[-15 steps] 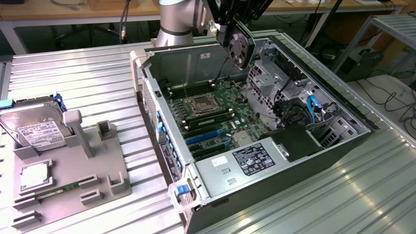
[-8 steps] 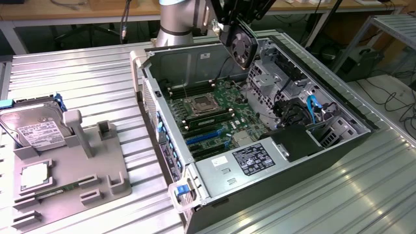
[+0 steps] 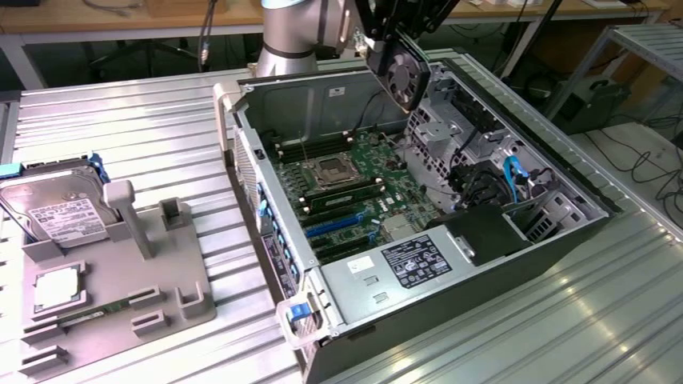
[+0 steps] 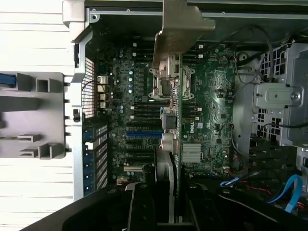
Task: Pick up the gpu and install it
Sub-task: 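Pick up the gpu and move the gpu toward the slot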
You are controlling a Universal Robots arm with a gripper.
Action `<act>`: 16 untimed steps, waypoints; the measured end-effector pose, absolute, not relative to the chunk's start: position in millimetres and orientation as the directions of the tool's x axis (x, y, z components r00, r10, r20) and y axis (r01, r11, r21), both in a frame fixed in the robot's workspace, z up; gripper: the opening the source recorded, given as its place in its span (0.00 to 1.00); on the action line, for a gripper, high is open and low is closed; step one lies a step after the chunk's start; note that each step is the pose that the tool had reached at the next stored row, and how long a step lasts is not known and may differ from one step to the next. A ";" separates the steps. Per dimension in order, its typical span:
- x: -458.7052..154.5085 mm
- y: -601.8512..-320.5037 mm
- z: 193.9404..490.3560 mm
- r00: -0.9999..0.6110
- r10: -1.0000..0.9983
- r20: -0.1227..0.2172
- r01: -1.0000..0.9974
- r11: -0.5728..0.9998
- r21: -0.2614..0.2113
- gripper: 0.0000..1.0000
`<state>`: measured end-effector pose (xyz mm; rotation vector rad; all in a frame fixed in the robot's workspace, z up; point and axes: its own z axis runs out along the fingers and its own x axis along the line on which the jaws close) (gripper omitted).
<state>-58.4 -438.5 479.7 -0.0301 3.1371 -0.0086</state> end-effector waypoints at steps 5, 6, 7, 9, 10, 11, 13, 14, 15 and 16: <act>-50.8 -438.5 479.5 -1.000 -0.019 -0.005 -0.019 1.000 -0.006 0.28; -47.3 -438.5 479.3 -1.000 -0.019 -0.005 -0.019 1.000 -0.005 0.28; -44.6 -438.4 479.2 -1.000 -0.019 -0.005 -0.019 1.000 -0.006 0.28; -40.8 -438.5 479.0 -1.000 -0.019 -0.006 -0.019 1.000 -0.006 0.28; -39.7 -438.5 478.8 -1.000 -0.019 -0.006 -0.019 1.000 -0.005 0.28; -38.6 -438.5 478.8 -1.000 -0.019 -0.007 -0.019 1.000 -0.006 0.28; -35.0 -438.4 478.6 -1.000 -0.019 -0.008 -0.019 1.000 -0.006 0.28; -33.3 -438.4 478.5 -1.000 -0.019 -0.008 -0.019 1.000 -0.006 0.28; -31.5 -438.3 478.5 -1.000 -0.019 -0.009 -0.019 1.000 -0.006 0.28; -29.9 -438.3 478.4 -1.000 -0.019 -0.009 -0.019 1.000 -0.006 0.28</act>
